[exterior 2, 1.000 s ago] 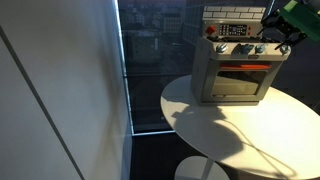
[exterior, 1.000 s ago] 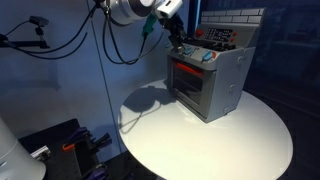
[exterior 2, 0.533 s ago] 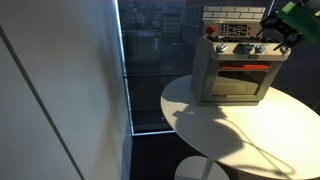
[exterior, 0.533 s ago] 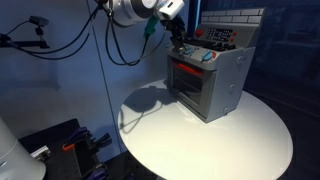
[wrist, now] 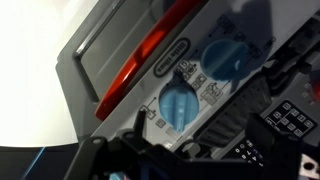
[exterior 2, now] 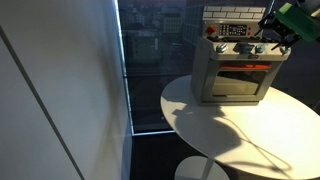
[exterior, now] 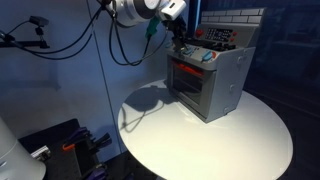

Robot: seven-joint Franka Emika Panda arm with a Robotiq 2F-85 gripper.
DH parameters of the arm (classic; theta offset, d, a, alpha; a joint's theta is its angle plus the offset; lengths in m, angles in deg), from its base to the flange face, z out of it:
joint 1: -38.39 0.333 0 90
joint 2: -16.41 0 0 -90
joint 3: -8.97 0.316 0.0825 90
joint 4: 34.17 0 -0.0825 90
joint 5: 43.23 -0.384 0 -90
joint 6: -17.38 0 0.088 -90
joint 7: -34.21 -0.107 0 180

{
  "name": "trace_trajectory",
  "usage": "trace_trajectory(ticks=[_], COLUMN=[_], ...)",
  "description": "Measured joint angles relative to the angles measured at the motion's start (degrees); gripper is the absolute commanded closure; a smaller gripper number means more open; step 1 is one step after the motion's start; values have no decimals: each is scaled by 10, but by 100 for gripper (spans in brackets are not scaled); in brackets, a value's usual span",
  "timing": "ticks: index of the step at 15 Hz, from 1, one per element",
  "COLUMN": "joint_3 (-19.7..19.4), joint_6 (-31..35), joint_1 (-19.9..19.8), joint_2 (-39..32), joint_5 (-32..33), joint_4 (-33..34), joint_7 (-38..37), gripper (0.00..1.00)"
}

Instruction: Turn the second blue knob from the right on the stove to the left

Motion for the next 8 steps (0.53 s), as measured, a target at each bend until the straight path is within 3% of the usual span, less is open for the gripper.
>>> trace_trajectory(ticks=[8], joint_3=[0], joint_6=[0], joint_1=[1], joint_2=[-13], joint_5=[0], joint_4=[17], joint_7=[0], gripper=[0])
